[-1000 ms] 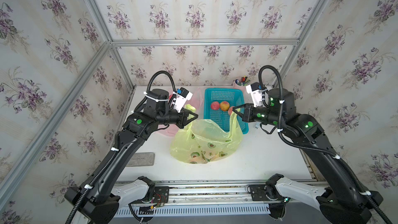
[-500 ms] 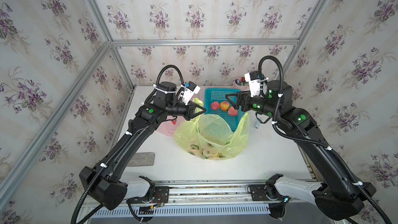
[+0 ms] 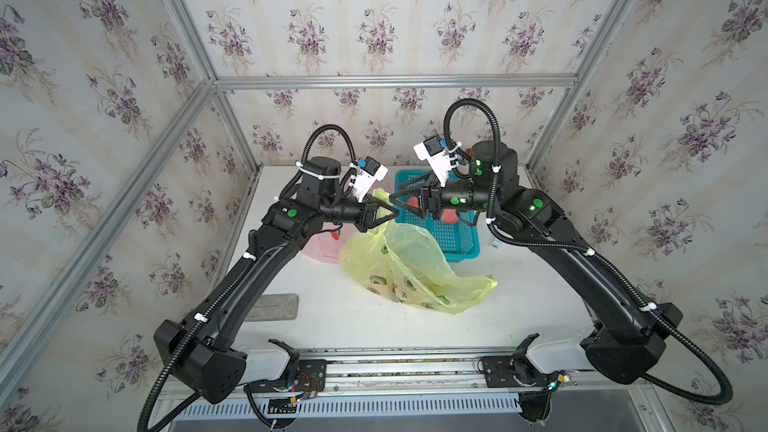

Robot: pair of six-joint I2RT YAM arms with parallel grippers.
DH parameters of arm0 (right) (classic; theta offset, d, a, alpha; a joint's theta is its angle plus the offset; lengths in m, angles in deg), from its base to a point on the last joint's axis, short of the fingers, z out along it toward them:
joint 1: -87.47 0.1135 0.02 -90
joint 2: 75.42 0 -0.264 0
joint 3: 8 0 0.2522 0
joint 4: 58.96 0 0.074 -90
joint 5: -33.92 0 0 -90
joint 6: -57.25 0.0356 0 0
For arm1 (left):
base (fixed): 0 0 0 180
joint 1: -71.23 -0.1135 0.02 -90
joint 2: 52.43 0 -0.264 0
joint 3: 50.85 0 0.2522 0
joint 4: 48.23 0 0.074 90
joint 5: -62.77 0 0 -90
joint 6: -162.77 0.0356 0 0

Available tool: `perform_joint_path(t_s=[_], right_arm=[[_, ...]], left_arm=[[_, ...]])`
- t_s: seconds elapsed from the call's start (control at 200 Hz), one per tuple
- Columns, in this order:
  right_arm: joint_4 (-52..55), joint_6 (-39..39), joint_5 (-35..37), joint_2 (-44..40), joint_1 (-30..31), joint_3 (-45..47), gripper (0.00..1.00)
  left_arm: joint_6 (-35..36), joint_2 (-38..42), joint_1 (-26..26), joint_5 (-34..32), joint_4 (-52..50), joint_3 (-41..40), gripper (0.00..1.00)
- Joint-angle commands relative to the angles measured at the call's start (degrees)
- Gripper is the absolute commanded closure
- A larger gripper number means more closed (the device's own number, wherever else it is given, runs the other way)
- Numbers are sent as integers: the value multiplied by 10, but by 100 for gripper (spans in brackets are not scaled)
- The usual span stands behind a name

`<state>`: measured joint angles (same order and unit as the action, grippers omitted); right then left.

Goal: Place the peach into a plastic bag & tie a knot
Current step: Adjust the plastic bag at the center of the board.

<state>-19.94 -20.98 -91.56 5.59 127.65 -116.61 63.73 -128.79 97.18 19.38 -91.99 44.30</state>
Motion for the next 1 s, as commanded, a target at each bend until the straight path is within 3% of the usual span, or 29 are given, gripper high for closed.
perform_joint_path(t_s=[0.0,0.325,0.5,0.614,0.734,0.994], right_arm=[[2,-17,-11,11,5,-12,45],[12,-24,-17,38,10,-35,56],[12,-27,-18,49,12,-44,79],[-13,-8,11,46,12,-37,100],[-36,24,55,45,12,-37,100],[-61,60,88,46,10,-41,100]], left_arm=[[4,0,0,11,14,8,91],[2,1,0,14,14,11,90],[1,1,0,14,14,13,85],[3,5,0,11,14,5,62],[7,11,0,8,15,-18,50],[-16,63,0,-14,89,-93,61]])
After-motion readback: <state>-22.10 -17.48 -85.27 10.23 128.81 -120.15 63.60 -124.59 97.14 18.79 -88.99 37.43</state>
